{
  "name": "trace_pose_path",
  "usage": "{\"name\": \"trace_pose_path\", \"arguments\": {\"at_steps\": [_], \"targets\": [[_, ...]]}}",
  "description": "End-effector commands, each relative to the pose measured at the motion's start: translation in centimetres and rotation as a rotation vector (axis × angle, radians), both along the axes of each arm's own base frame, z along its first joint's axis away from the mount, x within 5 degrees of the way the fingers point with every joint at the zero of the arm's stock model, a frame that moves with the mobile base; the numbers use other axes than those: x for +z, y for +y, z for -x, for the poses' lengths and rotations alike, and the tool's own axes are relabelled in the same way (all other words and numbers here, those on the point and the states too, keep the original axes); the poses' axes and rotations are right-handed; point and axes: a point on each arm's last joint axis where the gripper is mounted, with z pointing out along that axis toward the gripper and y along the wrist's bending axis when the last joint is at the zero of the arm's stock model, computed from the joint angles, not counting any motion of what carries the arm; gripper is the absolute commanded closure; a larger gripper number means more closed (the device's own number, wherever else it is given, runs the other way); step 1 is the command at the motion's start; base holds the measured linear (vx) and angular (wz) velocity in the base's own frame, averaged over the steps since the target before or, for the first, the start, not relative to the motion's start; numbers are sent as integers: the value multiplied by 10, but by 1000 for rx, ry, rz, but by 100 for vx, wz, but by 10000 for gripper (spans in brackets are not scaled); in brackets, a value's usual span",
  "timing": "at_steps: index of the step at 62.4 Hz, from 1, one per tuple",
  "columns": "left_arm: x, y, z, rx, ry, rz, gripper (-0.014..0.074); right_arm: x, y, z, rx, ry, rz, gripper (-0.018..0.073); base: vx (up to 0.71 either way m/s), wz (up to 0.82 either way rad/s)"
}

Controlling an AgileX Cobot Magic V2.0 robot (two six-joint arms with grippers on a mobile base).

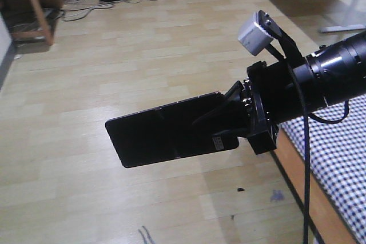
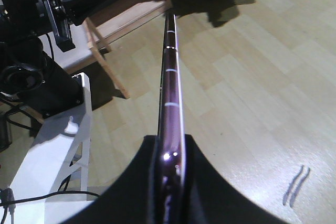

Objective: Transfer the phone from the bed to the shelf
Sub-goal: 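Hold the phone raised in the right gripper while driving away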

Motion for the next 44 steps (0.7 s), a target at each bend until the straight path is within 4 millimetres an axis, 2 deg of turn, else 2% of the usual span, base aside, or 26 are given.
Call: {"name": "trace_pose_path", "arguments": {"at_steps": [1, 22, 44], "targets": [[15, 0, 1, -2, -108, 11, 595, 23, 1, 13, 48, -11, -90, 561, -13, 50], [15, 0, 1, -2, -108, 11, 595, 23, 1, 13, 48, -10, -92, 561, -10, 38], [15, 0, 1, -2, -108, 11, 595, 23, 1, 13, 48, -10, -93, 561, -1, 5]]}}
